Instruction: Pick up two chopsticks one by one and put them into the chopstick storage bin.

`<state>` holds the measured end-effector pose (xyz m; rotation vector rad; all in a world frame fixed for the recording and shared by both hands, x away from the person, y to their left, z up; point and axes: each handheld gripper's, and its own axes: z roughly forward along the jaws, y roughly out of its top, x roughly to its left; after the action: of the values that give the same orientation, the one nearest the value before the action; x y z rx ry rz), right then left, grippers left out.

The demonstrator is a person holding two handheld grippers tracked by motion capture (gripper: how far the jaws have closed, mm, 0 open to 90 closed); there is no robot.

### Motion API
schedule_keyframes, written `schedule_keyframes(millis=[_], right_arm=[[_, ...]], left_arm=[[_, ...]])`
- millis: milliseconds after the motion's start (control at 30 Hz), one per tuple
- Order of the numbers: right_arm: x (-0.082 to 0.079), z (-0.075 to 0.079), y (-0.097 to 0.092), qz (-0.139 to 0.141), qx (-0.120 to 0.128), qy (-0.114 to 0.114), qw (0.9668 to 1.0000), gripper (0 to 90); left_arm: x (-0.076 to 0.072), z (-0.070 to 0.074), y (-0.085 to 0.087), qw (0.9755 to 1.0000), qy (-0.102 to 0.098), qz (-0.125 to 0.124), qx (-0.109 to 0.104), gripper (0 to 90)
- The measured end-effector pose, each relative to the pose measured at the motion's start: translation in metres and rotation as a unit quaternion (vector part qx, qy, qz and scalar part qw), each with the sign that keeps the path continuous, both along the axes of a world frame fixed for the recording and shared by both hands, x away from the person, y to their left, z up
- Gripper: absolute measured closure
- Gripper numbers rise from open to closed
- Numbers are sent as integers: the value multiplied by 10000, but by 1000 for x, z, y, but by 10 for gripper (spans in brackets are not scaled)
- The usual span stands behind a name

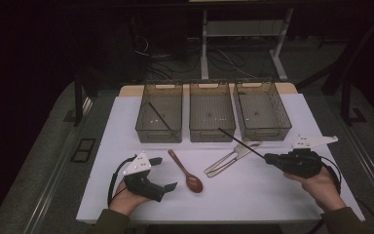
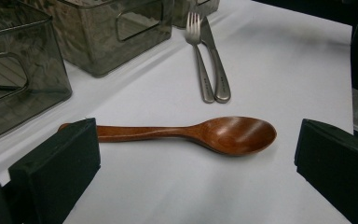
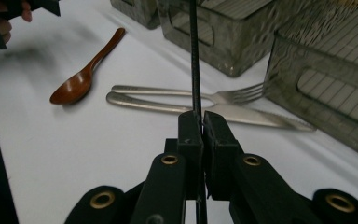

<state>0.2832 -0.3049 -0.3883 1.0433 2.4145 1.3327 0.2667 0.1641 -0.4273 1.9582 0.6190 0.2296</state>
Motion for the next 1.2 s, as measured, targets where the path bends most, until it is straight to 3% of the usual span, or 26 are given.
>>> schedule_keyframes(millis=[600, 1200], right_arm=[[35, 18, 40, 45, 75, -158, 9998, 850], [63, 30, 93, 174, -93, -337, 9992, 850]], left_arm=[[0, 0, 1, 10000, -3, -7, 13, 0], [-1, 1, 2, 10000, -14, 17, -23, 0]])
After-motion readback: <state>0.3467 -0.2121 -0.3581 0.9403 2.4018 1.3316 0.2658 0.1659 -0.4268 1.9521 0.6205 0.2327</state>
